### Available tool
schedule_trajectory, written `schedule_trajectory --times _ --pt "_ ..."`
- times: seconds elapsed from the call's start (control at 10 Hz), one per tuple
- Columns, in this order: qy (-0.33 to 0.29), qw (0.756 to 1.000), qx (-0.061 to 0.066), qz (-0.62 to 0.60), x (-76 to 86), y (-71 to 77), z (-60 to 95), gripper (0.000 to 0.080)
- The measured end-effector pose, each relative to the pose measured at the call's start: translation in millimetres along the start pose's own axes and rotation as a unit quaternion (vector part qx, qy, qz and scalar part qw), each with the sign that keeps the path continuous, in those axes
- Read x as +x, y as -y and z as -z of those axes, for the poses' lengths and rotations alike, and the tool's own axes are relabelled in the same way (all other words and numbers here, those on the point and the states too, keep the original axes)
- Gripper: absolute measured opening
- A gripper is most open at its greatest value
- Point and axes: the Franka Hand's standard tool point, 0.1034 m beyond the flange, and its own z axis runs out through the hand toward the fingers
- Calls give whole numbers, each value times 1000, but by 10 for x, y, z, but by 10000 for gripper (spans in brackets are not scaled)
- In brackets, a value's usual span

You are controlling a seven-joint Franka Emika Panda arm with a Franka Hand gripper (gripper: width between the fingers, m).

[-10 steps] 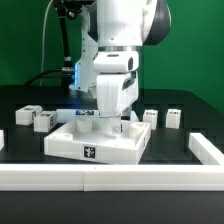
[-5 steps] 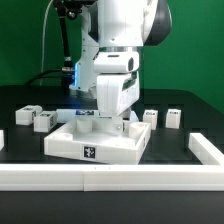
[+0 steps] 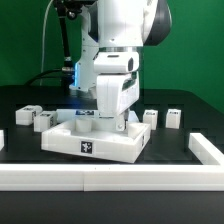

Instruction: Assemble one leg

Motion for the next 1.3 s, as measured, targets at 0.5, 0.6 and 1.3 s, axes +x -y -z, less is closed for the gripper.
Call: schedule_trajectory --times 0.5,0.6,1.3 --pt "9 998 13 65 -168 -102 15 61" --pt "12 995 18 96 -255 -194 32 61" --pt "14 987 23 159 -336 -224 10 61"
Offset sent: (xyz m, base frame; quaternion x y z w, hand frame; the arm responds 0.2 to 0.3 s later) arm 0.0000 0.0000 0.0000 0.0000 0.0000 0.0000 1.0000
